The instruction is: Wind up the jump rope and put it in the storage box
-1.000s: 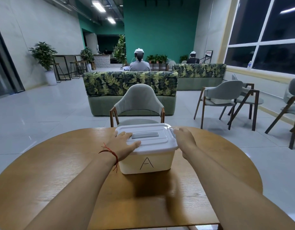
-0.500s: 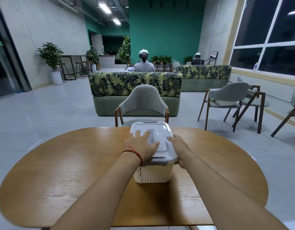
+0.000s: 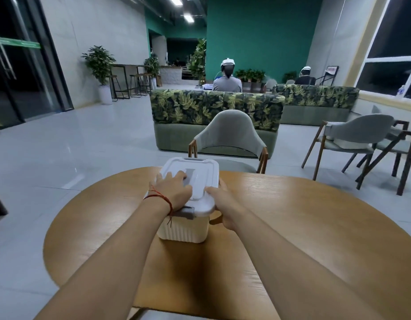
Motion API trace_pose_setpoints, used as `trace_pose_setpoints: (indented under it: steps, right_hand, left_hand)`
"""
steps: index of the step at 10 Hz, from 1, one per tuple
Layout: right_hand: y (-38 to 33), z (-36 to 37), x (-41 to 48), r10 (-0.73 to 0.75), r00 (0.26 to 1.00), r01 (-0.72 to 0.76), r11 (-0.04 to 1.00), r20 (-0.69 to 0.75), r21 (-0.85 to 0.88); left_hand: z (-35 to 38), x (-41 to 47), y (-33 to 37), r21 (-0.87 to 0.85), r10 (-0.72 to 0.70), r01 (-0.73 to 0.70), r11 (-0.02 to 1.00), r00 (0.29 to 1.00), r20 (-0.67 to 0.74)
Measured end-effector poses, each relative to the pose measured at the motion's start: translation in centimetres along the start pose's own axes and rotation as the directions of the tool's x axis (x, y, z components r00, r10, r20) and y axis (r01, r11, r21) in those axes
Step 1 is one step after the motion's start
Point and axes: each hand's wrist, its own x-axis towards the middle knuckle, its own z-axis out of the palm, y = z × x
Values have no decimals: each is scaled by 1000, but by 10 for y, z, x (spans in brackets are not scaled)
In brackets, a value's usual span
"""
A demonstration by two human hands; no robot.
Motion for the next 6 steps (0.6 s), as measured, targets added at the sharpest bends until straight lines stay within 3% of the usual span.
trace_pose_setpoints:
  steps: [3,5,6]
  right_hand:
    - [-8,128,43,-47,988,38,998,149,58]
    - [-12,149,42,-70,983,63,997,169,48]
    - [-16,134,26,3,989,3,999,149,-46]
  left_hand:
    - [-42,17,-132,-34,-69,68,997,997,-42]
    - [-49,16,-158,5,-43,44,999,995,-87]
    - [-42,13,-150,126,14,18,992,969,-248]
